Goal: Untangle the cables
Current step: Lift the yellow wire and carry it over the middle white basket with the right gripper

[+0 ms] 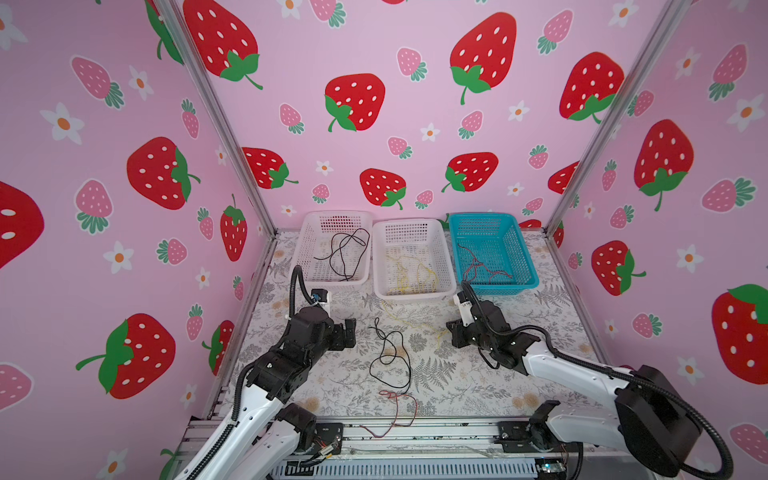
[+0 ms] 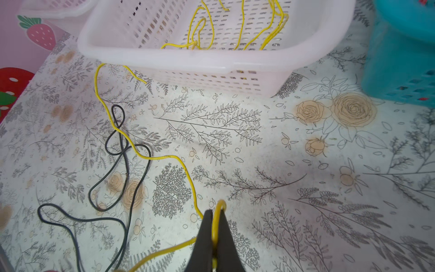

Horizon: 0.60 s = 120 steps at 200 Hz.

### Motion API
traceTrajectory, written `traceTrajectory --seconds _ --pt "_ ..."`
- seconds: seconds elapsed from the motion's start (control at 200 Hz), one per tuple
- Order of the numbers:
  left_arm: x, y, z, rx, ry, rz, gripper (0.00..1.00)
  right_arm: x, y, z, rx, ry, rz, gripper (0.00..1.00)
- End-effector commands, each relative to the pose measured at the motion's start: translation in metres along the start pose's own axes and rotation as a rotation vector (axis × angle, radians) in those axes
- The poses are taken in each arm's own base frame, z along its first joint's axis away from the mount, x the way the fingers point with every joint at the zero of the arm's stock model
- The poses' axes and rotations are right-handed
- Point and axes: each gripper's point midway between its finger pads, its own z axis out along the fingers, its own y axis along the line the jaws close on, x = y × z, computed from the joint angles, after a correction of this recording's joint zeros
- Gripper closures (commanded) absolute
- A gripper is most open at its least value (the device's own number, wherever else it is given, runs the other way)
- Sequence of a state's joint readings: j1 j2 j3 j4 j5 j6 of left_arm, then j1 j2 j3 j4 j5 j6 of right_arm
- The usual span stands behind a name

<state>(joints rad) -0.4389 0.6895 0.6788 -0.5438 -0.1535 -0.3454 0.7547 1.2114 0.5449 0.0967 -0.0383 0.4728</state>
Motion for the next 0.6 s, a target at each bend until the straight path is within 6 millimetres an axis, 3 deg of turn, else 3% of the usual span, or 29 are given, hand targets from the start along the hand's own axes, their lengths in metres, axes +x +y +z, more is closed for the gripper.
traceTrajectory --seconds 0.0,0.365,0.595 --pt "0.001 0.002 -0.001 -0.011 0.007 0.003 0.01 -0.006 0.013 -0.012 -0.051 -0.010 -0.031 1.00" --pt "0.002 0.003 -0.001 -0.016 0.013 0.001 0.01 -0.032 0.064 -0.058 -0.326 -0.174 -0.131 1.00" --pt "0.001 0.002 -0.001 -0.015 0.012 0.000 0.01 -0.051 0.079 -0.082 -0.395 -0.264 -0.163 1.00"
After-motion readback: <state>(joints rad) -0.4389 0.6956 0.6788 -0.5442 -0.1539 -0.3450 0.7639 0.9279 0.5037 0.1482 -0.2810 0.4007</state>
